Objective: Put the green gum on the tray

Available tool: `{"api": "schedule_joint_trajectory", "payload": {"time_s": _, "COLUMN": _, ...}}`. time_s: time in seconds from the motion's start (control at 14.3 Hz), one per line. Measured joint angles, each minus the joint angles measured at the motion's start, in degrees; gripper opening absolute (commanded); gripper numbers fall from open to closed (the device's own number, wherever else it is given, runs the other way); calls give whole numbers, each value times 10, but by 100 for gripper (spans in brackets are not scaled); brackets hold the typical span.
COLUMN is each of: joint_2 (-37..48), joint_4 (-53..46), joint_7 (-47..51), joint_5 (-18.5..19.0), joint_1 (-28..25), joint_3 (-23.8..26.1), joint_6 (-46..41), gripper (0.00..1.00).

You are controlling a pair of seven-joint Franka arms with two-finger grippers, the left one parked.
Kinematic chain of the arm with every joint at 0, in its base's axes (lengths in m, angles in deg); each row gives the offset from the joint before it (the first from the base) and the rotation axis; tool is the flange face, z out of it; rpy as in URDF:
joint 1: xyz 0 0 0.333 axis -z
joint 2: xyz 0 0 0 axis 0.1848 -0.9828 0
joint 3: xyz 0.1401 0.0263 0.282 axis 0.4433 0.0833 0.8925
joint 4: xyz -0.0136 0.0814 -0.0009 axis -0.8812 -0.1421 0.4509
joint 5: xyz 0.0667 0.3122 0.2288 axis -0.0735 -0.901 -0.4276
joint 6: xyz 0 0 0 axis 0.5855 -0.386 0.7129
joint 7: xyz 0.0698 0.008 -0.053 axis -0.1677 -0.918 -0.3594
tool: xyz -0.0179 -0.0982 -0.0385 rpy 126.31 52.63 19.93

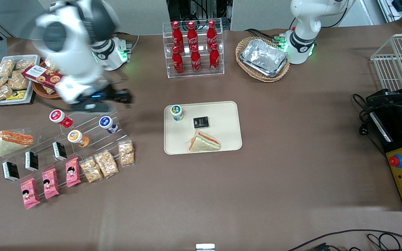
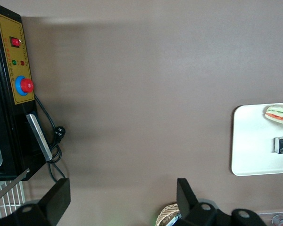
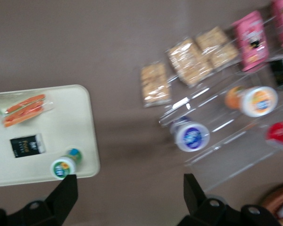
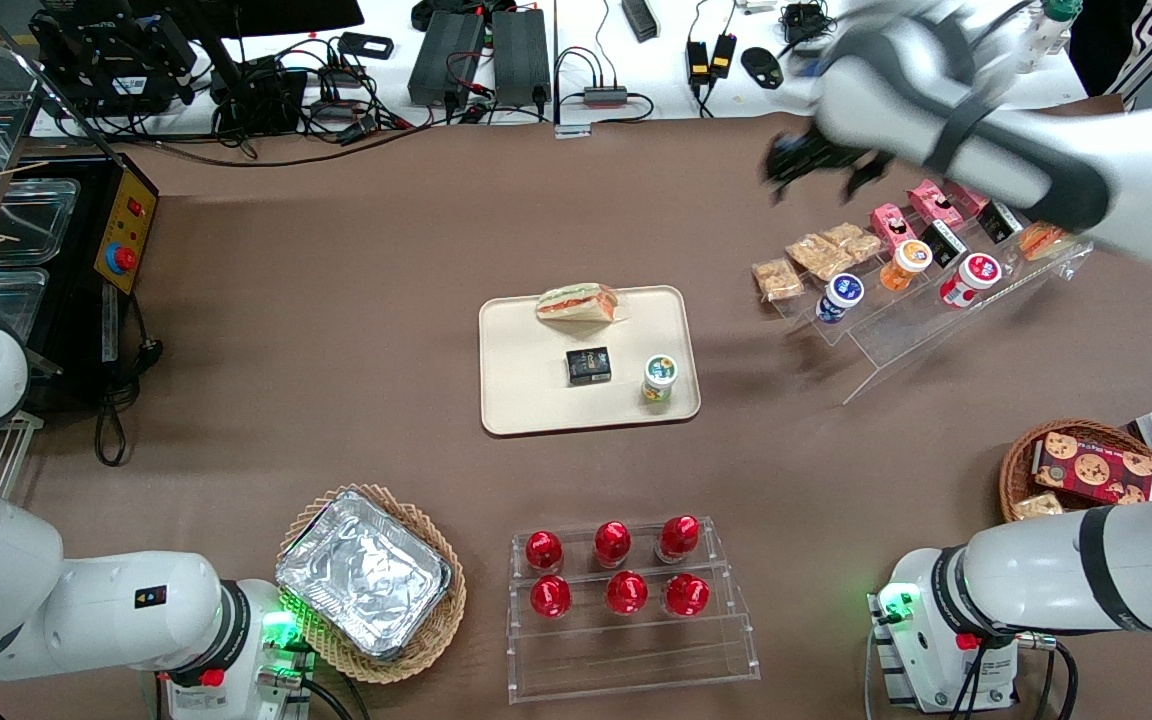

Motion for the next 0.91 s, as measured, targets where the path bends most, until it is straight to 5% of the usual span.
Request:
{"api": "schedule_joint_trajectory", "payload": {"time_s": 0.42, "joint_2": -4, "joint_4": -111, "joint_7": -245, "joint_5": 0, "joint_1": 9, "joint_3": -204, "joint_6": -98, "gripper": 100}}
{"api": "schedule_joint_trajectory", "payload": {"time_s": 0.91, "joint_2": -52, "joint_4": -177, "joint_7": -268, "joint_5": 1, "joint_1": 9, "joint_3": -233, "joint_6": -98, "gripper": 100}}
